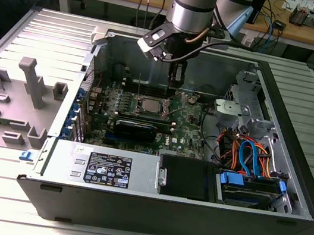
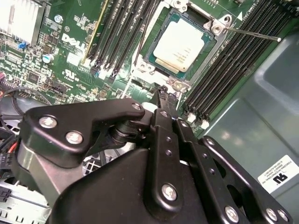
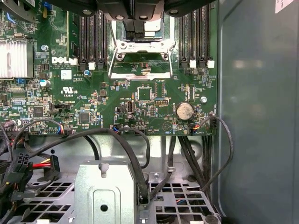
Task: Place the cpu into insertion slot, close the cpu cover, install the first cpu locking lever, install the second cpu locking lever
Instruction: 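Close the cpu cover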
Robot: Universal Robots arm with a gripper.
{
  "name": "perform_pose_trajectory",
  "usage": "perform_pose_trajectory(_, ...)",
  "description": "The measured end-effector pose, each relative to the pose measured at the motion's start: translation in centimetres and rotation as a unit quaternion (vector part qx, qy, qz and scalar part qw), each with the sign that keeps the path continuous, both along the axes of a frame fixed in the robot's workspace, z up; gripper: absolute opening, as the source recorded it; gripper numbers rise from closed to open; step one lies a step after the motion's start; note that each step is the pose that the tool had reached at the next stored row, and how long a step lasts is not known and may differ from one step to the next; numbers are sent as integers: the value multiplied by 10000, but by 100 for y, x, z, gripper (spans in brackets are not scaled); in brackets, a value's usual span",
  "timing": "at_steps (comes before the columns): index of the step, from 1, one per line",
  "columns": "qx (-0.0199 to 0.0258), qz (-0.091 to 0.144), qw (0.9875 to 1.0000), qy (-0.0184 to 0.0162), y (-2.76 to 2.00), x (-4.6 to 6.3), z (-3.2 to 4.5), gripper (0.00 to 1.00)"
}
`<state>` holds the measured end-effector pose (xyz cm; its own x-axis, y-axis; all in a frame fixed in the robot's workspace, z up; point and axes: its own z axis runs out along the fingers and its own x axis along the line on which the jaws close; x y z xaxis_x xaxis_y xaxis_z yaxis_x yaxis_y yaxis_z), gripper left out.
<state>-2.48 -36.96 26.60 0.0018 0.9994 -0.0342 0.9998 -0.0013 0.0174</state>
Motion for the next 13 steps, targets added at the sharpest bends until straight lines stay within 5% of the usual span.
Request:
perform_pose_trajectory(4,50,0,10000,-1,0,76,-1,11)
perform_pose_trajectory(13,50,0,10000,0,0,173,0,11)
